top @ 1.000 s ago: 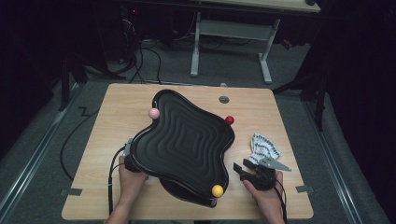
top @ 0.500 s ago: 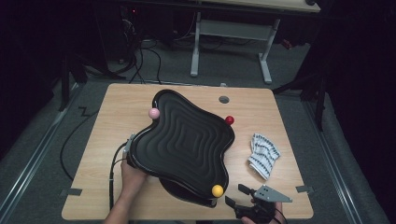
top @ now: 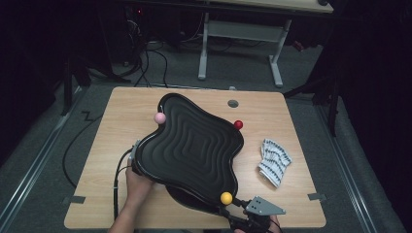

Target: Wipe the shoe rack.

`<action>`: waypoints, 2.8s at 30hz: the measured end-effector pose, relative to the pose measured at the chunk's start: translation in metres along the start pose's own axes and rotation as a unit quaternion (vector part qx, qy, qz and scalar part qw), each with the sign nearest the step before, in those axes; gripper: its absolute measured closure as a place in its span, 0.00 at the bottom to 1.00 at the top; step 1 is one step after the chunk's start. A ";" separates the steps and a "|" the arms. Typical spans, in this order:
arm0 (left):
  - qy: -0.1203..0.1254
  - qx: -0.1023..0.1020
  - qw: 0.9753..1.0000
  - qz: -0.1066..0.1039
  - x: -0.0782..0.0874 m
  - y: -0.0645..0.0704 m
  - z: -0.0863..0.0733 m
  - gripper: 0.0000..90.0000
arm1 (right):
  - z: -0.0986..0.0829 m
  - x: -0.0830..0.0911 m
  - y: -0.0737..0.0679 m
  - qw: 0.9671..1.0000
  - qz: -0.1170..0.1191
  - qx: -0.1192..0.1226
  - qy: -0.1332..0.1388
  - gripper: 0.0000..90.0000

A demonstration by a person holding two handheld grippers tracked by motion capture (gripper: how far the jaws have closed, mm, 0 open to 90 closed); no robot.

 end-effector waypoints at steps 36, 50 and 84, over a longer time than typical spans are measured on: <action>0.009 0.012 1.000 -0.002 0.063 0.014 -0.025 0.77 | 0.013 -0.008 0.050 0.998 -0.054 -0.042 0.008 0.70; -0.002 -0.002 1.000 -0.027 0.059 0.028 -0.029 0.83 | 0.021 -0.027 0.091 0.990 -0.105 -0.090 0.015 0.84; -0.015 -0.035 0.998 -0.045 0.061 0.071 -0.039 0.83 | 0.019 -0.008 0.188 0.942 -0.278 -0.166 -0.084 0.87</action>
Point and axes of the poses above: each handheld gripper's, and its own axes: x roughly backward along the jaws, z roughly out of its top, y roughly to its right, the point moved 4 cm from there along -x, roughly forward along the jaws, and after that the axes turned 3 degrees about -z, right-handed, at the moved point
